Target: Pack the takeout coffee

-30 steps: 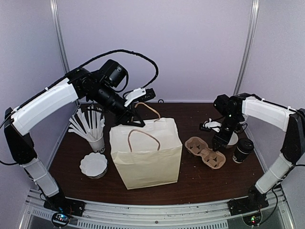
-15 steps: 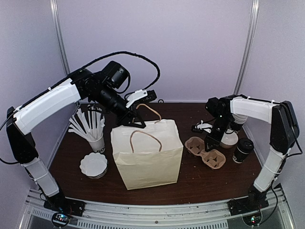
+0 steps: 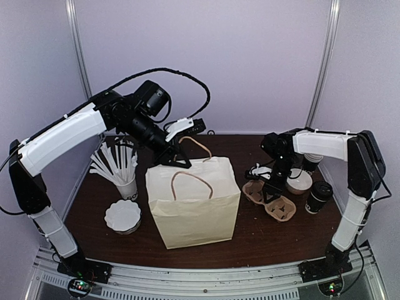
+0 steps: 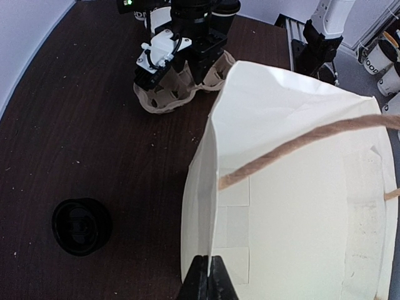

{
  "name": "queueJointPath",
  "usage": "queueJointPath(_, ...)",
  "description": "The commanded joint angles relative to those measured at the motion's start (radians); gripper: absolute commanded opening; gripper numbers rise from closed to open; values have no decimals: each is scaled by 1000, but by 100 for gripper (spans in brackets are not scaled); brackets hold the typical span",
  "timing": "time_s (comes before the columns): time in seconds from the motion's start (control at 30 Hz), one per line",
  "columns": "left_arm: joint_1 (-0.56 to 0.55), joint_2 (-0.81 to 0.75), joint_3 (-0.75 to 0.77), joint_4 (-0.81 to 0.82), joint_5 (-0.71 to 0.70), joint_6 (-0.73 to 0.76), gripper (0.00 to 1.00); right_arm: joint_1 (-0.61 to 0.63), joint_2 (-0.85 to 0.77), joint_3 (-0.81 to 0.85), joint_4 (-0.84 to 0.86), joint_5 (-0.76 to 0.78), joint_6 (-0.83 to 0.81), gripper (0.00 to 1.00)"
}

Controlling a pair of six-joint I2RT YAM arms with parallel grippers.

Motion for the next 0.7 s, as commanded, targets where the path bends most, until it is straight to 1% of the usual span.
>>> queueJointPath(0.0, 6, 8, -4, 10, 3, 9, 0, 5, 18, 10, 20, 48, 20, 52)
queueJointPath(0.47, 6, 11, -7, 10, -4, 11, 0, 27, 20, -7, 51, 84, 62, 49)
queueJointPath(0.67, 6, 12, -7, 10, -6, 10, 0, 31, 31, 4, 51, 96, 77, 49)
